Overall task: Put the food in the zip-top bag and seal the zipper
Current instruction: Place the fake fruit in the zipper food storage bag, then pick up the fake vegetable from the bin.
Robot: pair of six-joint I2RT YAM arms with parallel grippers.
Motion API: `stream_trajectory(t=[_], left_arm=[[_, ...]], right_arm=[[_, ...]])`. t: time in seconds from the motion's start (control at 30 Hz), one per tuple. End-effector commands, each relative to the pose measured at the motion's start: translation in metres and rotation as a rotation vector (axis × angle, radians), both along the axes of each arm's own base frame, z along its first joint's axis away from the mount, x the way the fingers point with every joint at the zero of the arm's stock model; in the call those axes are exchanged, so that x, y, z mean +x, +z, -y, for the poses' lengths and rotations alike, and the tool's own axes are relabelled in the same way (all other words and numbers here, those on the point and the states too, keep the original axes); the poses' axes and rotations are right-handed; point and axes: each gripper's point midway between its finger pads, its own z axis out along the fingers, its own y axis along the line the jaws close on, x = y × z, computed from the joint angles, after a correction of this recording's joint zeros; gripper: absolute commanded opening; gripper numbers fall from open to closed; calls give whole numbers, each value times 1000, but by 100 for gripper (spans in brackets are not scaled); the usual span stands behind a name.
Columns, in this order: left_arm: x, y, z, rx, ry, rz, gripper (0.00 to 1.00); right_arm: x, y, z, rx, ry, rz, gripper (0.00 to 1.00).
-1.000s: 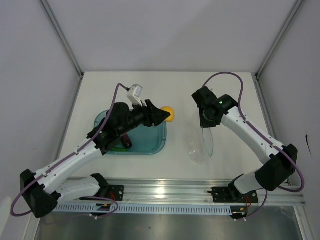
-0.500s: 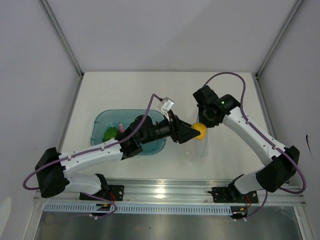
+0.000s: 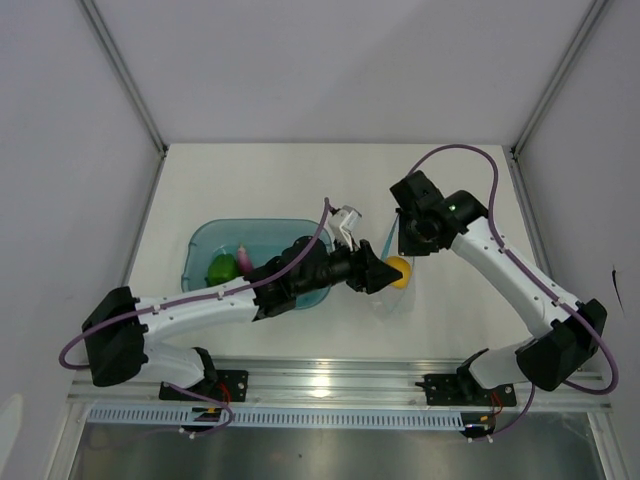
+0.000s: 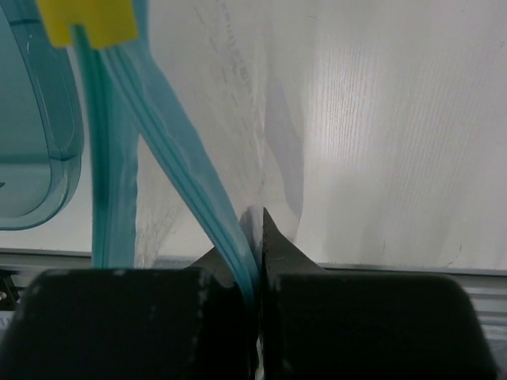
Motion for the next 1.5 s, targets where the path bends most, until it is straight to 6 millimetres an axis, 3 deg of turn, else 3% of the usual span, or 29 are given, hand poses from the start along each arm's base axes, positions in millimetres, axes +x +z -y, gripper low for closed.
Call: stream_trajectory(t=[0.0,0.23,0.33,0.37,0.4,0.47,0.5,0.57,0.7,0.77,0.9,1.0,1.03,1.07,1.1,1.2,1.3,1.47], left_arm=[[11,-6,-3,61,77,-38,1],[27,-35,-10,233,179,-92,1],[30,-37,-8,272,185,-85,2],[30,-35,-6,262,178,-77,9],[29,-31,-6,253,175,-63,38],[30,-27,-9,245,177,-45,64],[28,-25,-14,241,182,-37,83],[30,-14,-16,208,186,7,99],[31,9,-36,191,229,69,99],[27,33,-54,139,251,124,99],[47,51,-116,134,463,129,99],[68,37,-158,206,547,95,99],[69,19,-167,274,543,55,99],[80,-1,-191,357,603,-17,100],[91,-2,-199,365,643,-29,99],[103,-45,-246,512,785,-233,99],[112,-71,-283,565,888,-324,99],[119,-102,-312,512,1001,-454,99]], right_arm=[[-4,13,-2,40,-5,27,0],[-5,15,-2,52,-4,31,0],[-5,13,-4,58,3,22,0],[-5,13,-4,57,-1,21,0],[-5,12,-3,50,3,21,0],[-6,11,-2,48,-1,19,0],[-6,11,-2,48,1,19,0],[-6,10,-1,47,4,20,0],[-7,7,0,45,6,16,0],[-7,7,1,43,7,16,0],[-7,8,4,29,8,21,0],[-8,7,4,26,15,20,0],[-9,7,4,27,21,22,0],[-9,8,4,28,25,24,0],[-9,8,4,28,25,24,0],[-12,5,10,4,24,21,0],[-13,1,16,-22,22,22,0],[-15,-1,16,-17,31,20,0]])
